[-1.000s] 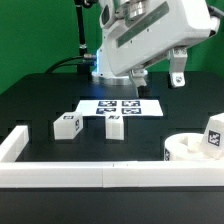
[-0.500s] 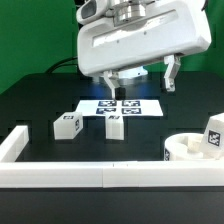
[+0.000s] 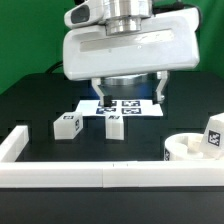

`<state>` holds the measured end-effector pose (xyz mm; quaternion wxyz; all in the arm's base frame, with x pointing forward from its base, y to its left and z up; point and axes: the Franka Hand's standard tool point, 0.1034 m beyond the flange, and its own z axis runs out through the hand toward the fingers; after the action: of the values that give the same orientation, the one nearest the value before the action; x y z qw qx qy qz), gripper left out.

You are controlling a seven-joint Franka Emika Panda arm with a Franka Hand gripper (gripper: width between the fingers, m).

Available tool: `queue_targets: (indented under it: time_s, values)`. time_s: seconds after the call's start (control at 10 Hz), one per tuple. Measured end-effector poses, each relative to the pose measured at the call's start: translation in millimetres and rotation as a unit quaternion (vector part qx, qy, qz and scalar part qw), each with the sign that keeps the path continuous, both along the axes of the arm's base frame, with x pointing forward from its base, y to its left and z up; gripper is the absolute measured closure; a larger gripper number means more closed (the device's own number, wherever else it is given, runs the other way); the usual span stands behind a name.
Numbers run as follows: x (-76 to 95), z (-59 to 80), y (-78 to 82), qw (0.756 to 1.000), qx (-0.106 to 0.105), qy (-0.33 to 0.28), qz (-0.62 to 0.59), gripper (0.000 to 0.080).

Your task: Assemble stool

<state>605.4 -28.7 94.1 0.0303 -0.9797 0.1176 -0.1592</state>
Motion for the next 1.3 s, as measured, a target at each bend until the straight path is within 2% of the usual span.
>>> queue_targets:
  time_s: [0.1, 0.3, 0.4, 0.5, 0.7, 0.8, 0.9, 1.0, 1.1, 1.3]
  values:
    - [-0.5, -0.4, 0.2, 1.000, -0.003, 0.001, 0.007, 0.0150]
    - [0.3, -0.2, -1.3, 0.996, -0.032, 0.001, 0.082, 0.0150]
    - [-0.9, -1.3, -0.2, 0.996, -0.030, 0.007, 0.088, 0.0150]
    - [-3.5, -3.8, 3.2, 0.996, -0.018, 0.023, 0.083, 0.0150]
    - [-16.4, -8.8, 8.3, 0.990, -0.008, 0.105, 0.089, 0.0150]
    - [-25.9, -9.1, 8.4, 0.981, 0.016, 0.171, 0.092, 0.0150]
    - [-18.3, -9.3, 6.3, 0.981, 0.015, 0.170, 0.092, 0.0150]
    - [-27.1, -11.6, 10.5, 0.973, 0.029, 0.207, 0.096, 0.0150]
    - [-29.1, -11.1, 13.3, 0.963, 0.044, 0.245, 0.100, 0.0150]
    - [-28.2, -14.3, 14.3, 0.950, 0.058, 0.288, 0.105, 0.0150]
